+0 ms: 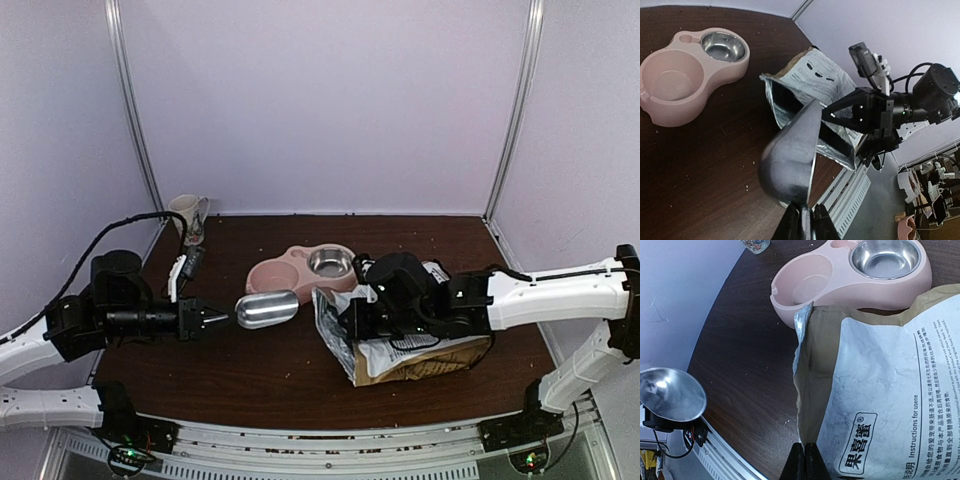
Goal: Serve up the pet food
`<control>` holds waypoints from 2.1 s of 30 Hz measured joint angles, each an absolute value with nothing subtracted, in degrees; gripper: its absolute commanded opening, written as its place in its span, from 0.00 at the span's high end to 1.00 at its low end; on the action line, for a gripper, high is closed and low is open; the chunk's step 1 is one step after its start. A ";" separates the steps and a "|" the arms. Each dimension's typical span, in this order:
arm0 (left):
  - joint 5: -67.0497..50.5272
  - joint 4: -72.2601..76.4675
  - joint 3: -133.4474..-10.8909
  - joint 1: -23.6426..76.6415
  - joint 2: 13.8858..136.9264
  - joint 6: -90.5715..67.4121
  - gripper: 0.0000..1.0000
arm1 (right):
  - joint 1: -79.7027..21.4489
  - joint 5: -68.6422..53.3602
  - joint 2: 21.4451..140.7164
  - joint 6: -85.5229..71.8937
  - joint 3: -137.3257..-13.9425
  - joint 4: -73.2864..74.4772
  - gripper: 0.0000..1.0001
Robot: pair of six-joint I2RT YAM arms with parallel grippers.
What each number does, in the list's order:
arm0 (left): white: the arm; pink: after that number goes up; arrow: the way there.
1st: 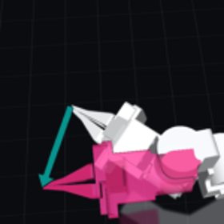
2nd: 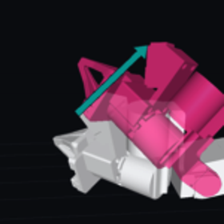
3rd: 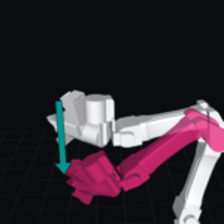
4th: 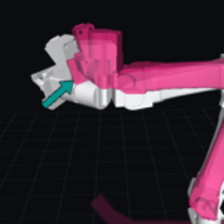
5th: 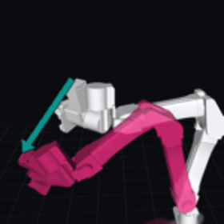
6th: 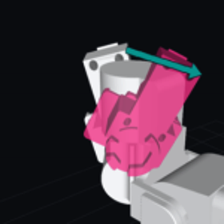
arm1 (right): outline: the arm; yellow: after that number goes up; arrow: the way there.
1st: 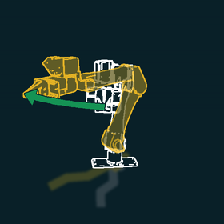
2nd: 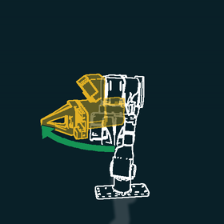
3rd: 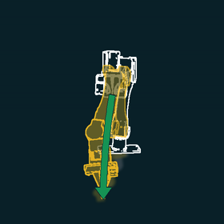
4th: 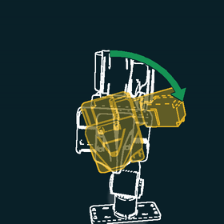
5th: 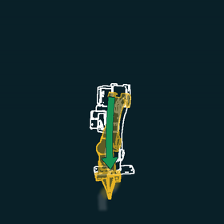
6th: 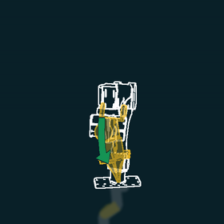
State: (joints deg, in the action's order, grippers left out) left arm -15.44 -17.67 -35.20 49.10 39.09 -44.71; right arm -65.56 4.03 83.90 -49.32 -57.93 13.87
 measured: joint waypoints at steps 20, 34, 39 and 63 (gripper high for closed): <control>-21.91 -7.90 -40.99 53.69 57.71 -45.32 1.00 | -65.93 5.43 73.89 -48.40 -53.19 12.36 1.00; -21.69 -7.99 -48.60 58.35 68.62 -45.30 1.00 | -66.26 6.33 69.76 -46.68 -50.70 11.11 1.00; -19.88 -9.45 -52.99 60.66 75.20 -45.25 1.00 | -66.72 6.39 68.14 -45.95 -48.73 9.58 1.00; 0.58 -21.43 -65.78 71.85 91.00 -46.37 1.00 | -69.69 9.52 65.36 -43.46 -43.03 6.46 1.00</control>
